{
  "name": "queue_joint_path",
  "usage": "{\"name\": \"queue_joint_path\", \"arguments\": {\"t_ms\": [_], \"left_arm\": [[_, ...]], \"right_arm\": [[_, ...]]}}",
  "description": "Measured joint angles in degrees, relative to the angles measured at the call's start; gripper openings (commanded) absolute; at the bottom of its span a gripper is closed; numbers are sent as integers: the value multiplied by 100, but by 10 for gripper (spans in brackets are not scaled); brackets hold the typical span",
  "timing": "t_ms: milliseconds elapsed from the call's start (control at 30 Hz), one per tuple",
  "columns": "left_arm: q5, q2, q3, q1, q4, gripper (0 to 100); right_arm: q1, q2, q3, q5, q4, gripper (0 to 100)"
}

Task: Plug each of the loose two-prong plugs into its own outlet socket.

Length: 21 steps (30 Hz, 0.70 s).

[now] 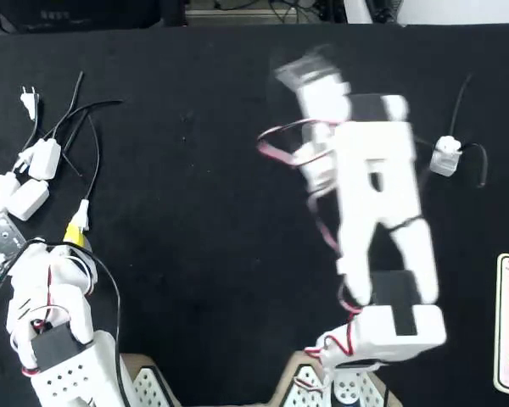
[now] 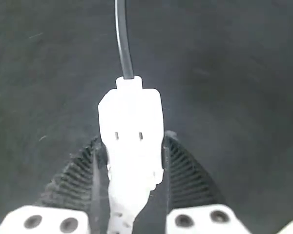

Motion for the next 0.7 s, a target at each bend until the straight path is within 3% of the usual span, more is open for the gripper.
{"name": "queue_joint_path", "arguments": {"t_ms": [100,267,700], "left_arm": [[0,0,0,0,0,191],[0,0,0,0,0,191],[0,0,0,0,0,191]], "right_arm": [[659,273,-378,-185,0,11],[1160,1327,-1152,-229,0,11],[1495,3640,-5169,-536,967,11]]}}
